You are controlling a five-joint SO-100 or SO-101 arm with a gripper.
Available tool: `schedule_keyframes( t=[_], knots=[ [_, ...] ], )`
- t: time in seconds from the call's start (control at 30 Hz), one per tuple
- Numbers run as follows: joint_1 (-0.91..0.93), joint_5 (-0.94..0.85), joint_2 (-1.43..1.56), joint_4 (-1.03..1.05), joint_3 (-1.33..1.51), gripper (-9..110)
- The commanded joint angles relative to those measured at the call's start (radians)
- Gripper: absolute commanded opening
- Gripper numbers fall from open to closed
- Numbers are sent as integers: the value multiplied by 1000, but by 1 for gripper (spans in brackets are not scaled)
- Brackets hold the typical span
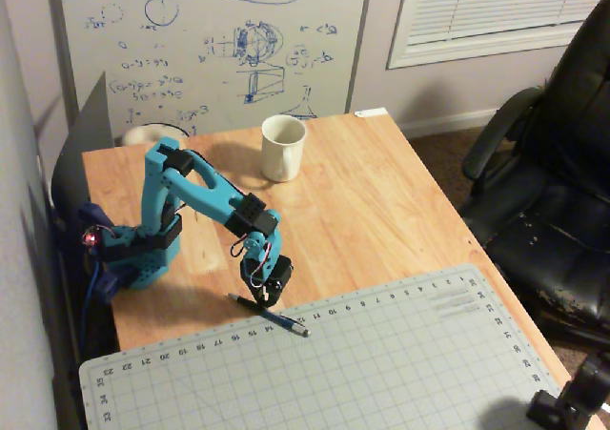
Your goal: Touch the pen.
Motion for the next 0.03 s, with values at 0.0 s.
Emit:
schedule_keyframes(
  t=[0.0],
  knots=[
    [-2, -9, 3, -15, -49, 1]
  ],
)
